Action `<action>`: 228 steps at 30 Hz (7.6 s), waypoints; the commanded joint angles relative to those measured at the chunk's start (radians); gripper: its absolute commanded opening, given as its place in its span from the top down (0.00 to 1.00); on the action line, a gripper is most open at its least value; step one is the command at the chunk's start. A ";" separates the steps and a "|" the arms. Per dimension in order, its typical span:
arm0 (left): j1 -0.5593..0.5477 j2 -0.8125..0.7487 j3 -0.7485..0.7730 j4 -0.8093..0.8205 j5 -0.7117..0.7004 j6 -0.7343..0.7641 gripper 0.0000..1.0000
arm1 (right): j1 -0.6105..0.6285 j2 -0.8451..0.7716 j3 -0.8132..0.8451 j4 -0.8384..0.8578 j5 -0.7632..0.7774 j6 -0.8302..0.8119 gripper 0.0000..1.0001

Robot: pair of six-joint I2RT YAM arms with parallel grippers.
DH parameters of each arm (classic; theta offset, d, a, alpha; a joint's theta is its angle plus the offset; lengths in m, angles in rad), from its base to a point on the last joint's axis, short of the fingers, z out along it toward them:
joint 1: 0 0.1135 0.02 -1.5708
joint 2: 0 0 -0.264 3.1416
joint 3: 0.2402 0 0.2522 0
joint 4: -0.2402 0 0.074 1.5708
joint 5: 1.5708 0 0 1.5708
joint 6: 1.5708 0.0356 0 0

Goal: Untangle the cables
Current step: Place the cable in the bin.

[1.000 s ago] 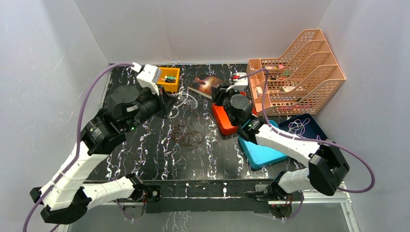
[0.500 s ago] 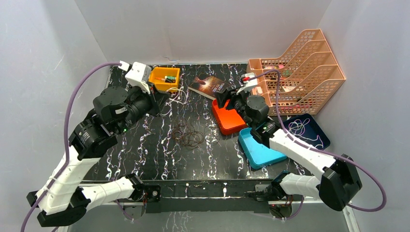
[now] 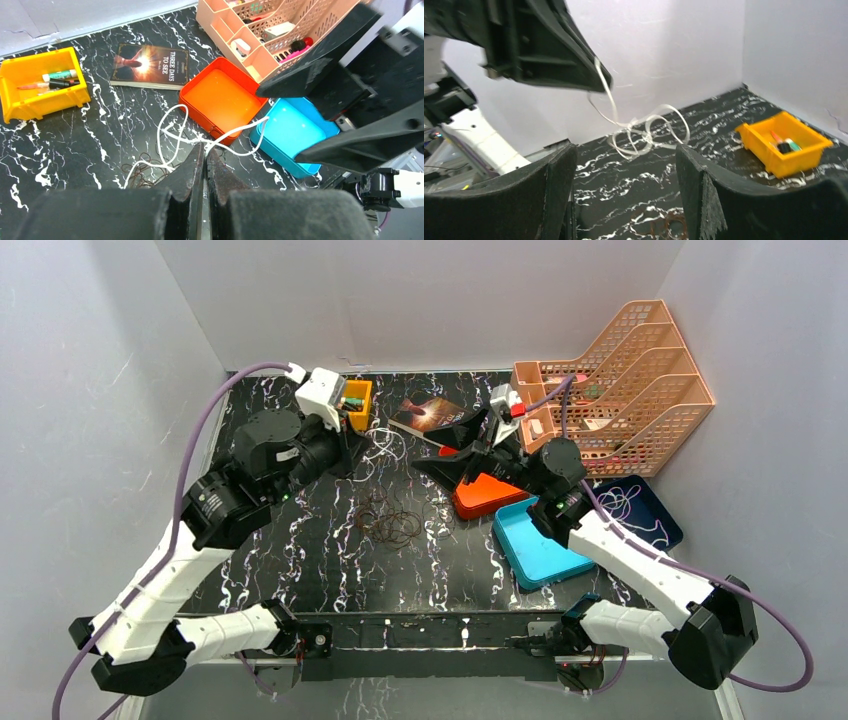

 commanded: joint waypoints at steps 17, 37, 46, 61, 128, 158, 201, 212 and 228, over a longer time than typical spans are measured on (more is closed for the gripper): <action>-0.004 0.035 -0.041 0.058 0.160 0.009 1.00 | 0.004 0.115 0.156 0.106 -0.095 0.051 0.33; -0.004 0.062 -0.054 0.029 0.160 0.031 1.00 | 0.003 -0.036 0.358 -0.454 0.299 -0.259 1.00; -0.004 0.116 -0.054 0.004 0.120 0.038 0.94 | 0.004 -0.066 0.501 -0.611 0.313 -0.261 1.00; -0.004 0.027 -0.232 0.194 0.156 -0.027 0.34 | 0.004 -0.066 0.524 -0.646 0.382 -0.187 1.00; -0.004 -0.070 -0.506 0.506 -0.043 -0.433 0.99 | 0.004 -0.188 0.410 -0.580 0.512 -0.159 1.00; -0.010 -0.100 -0.527 0.669 0.488 0.400 0.07 | 0.004 -0.194 0.397 -0.608 0.530 -0.123 1.00; -0.108 -0.041 -0.617 0.743 0.180 0.808 1.00 | 0.004 -0.239 0.399 -0.644 0.646 -0.117 1.00; -0.109 -0.231 -0.708 0.602 -0.034 0.759 1.00 | 0.003 -0.361 0.360 -0.666 0.949 -0.198 1.00; -0.108 -0.165 -0.715 0.700 0.225 0.662 0.37 | 0.002 -0.254 0.458 -0.789 0.802 -0.234 1.00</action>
